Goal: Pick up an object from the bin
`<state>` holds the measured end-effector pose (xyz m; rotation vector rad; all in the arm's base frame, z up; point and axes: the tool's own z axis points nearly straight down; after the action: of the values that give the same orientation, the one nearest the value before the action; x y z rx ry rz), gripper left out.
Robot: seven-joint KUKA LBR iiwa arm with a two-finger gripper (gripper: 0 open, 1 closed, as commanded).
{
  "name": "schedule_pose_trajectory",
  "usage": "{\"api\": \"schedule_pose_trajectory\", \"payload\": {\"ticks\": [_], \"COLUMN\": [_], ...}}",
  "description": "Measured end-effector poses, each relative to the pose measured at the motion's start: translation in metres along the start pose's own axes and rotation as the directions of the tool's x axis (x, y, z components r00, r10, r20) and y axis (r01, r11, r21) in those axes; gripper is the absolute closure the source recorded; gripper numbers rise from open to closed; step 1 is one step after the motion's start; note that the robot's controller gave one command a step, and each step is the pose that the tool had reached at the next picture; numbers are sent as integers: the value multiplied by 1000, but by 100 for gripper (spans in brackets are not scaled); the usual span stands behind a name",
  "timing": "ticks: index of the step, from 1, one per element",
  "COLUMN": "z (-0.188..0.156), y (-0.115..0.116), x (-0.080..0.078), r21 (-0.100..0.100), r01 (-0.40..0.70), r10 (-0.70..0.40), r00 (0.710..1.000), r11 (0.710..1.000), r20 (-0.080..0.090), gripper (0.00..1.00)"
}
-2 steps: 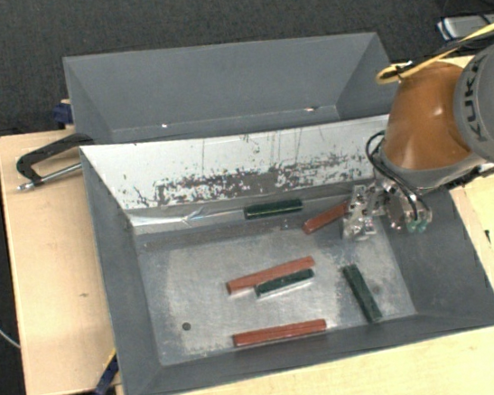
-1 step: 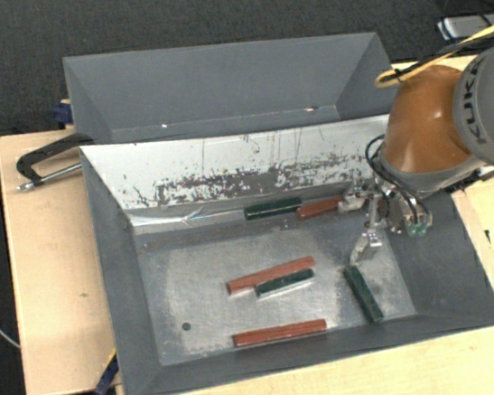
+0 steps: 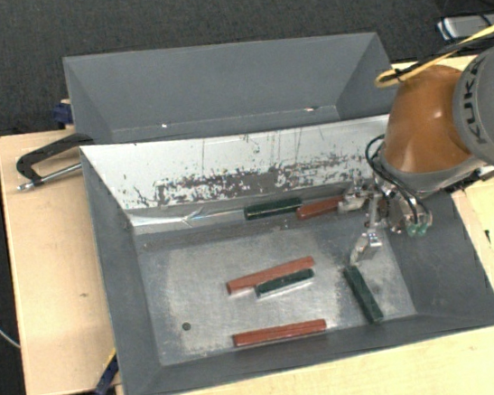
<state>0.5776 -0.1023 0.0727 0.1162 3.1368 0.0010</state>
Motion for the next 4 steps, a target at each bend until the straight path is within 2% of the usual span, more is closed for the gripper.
{"api": "schedule_pose_trajectory", "payload": {"ticks": [1,2,3,4], "z": [-15,-3,-5,-5], "y": [26,80,113,113], "x": [-9,7,39,39], "r21": [3,6,-1,-1], "r01": [-48,-61,-176,-176], "r10": [48,61,176,176], "r00": [999,998,984,984], "r11": [999,998,984,984], "r20": [-8,-13,-8,-7], "gripper": [0,0,100,100]}}
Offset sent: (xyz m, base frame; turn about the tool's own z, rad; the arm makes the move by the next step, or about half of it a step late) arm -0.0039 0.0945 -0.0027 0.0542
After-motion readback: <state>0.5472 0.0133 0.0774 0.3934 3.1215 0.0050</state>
